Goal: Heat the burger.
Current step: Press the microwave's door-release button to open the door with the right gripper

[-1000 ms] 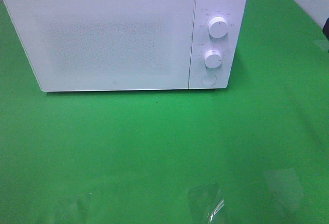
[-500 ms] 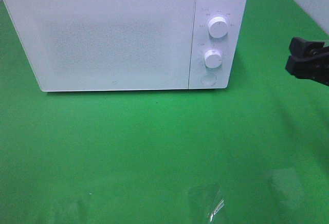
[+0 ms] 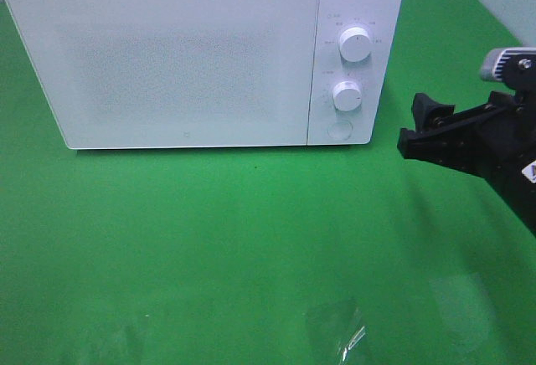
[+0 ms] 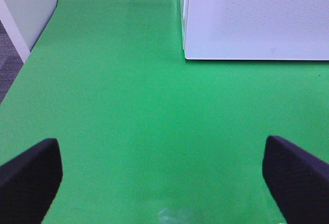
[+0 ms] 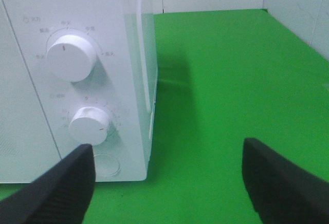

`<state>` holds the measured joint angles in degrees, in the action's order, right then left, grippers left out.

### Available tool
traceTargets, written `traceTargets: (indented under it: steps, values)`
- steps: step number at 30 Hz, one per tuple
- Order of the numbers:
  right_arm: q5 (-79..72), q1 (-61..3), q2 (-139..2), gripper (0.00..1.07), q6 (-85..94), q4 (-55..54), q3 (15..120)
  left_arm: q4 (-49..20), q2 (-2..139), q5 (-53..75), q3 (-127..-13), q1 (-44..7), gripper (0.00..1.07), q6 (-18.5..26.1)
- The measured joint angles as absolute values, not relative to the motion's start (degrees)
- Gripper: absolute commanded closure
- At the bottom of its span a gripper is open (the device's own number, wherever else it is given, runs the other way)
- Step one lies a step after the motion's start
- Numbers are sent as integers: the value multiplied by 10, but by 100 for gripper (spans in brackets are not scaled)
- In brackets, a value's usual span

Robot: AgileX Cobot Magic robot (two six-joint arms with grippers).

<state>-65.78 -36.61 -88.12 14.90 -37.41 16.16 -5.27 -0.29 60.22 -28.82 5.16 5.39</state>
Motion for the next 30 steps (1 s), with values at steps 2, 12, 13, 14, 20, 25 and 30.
traceTargets:
  steps: [2, 12, 13, 14, 20, 25, 30]
  values:
    - [-662, -388, -897, 32, 150, -391, 171, -53, -3, 602, -288, 52, 9, 54]
    - [-664, -453, -958, 32, 151, -417, 221, -53, -3, 602, -288, 52, 9, 54]
    - [-664, -453, -958, 32, 151, -417, 221, -53, -3, 602, -288, 52, 9, 54]
    - [-664, -461, -968, 32, 151, -418, 230, -53, -3, 602, -288, 52, 9, 54]
    - [-663, -474, -985, 32, 147, -417, 244, -53, -3, 602, -288, 52, 9, 54]
    - [-662, -476, -987, 33, 34, -418, 244, -53, -3, 602, -288, 52, 9, 54]
    - [-664, -476, -987, 38, -144, -418, 244, -53, -3, 602, -288, 52, 9, 54]
